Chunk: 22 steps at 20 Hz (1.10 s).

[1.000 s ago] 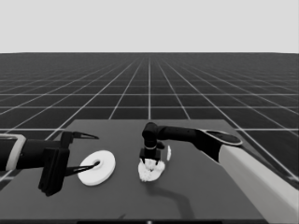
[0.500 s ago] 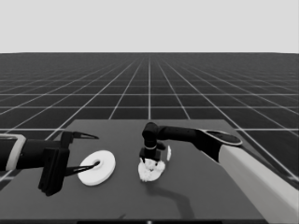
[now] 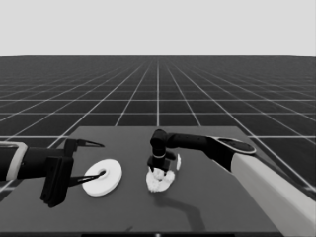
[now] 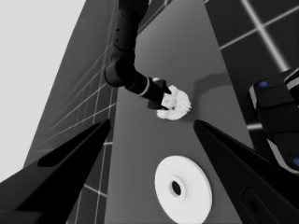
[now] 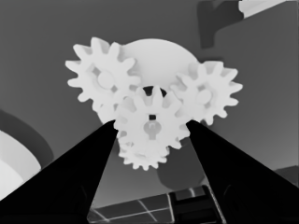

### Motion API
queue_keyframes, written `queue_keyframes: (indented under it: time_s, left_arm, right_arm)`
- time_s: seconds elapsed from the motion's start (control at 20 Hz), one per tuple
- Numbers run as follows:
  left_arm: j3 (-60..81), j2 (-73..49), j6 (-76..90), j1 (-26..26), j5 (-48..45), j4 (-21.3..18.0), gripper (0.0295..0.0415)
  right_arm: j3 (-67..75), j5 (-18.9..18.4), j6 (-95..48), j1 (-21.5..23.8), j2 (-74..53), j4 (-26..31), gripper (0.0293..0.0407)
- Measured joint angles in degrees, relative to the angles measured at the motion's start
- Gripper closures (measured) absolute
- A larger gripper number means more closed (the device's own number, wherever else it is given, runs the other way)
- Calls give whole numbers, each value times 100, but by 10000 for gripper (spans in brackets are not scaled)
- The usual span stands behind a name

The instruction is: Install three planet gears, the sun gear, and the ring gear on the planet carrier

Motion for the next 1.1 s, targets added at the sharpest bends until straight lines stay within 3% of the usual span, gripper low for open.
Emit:
queue_keyframes:
  time_s: [1.1]
  left_arm:
    - [0,0,0,0,0,0,326]
  right_arm:
    - [-2,1,1320,-14,-3,0,390]
